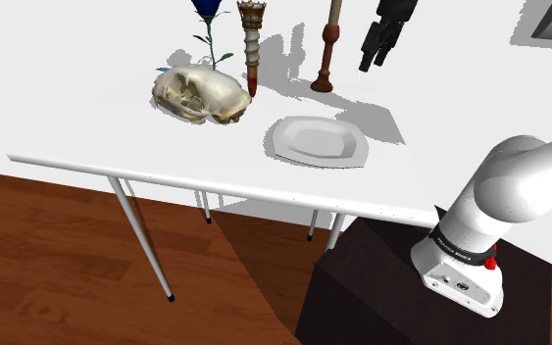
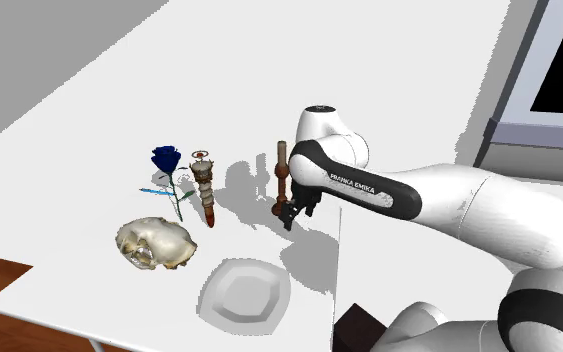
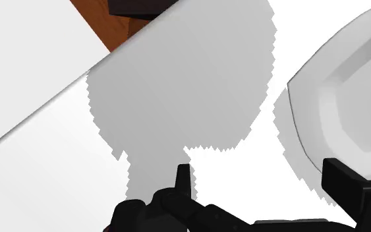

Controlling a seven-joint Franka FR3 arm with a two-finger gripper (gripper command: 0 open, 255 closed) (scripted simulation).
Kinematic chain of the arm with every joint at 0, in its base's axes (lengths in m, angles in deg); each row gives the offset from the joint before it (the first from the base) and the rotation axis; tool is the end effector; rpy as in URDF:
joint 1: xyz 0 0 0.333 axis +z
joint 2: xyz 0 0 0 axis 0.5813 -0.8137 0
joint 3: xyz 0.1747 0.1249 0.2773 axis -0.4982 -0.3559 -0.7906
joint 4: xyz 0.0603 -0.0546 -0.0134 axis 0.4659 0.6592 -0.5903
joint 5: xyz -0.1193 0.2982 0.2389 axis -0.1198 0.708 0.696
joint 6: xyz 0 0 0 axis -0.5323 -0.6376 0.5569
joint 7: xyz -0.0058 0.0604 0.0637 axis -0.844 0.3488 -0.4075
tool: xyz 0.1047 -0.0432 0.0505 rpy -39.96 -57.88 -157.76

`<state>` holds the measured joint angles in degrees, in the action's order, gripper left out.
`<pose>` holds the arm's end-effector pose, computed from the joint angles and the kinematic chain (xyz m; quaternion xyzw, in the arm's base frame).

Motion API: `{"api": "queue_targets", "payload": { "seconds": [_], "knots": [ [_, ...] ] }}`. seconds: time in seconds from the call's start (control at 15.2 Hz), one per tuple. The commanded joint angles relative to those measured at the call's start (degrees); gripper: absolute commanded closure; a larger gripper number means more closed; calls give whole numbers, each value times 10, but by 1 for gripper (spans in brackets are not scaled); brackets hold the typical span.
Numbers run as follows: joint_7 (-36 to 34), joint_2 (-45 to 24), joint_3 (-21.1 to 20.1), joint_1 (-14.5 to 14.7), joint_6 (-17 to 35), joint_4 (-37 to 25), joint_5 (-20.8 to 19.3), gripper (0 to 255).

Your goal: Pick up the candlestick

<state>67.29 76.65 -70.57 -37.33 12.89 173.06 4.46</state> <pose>0.3389 -0.0415 0.6129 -0.9976 -0.0233 -0.0632 0.0153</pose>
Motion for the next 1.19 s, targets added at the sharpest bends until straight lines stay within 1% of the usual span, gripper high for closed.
{"api": "queue_targets", "payload": {
  "seconds": [0.0, 0.33, 0.59, 0.86, 1.12],
  "knots": [
    [26, -16, 21, 1, 41, -4, 5, 0],
    [99, -73, 79, 12, 124, -41, 34, 0],
    [165, -125, 128, 29, 177, -85, 76, 0],
    [239, -183, 181, 52, 214, -140, 139, 0],
    [323, -248, 235, 76, 230, -210, 225, 0]
  ]
}}
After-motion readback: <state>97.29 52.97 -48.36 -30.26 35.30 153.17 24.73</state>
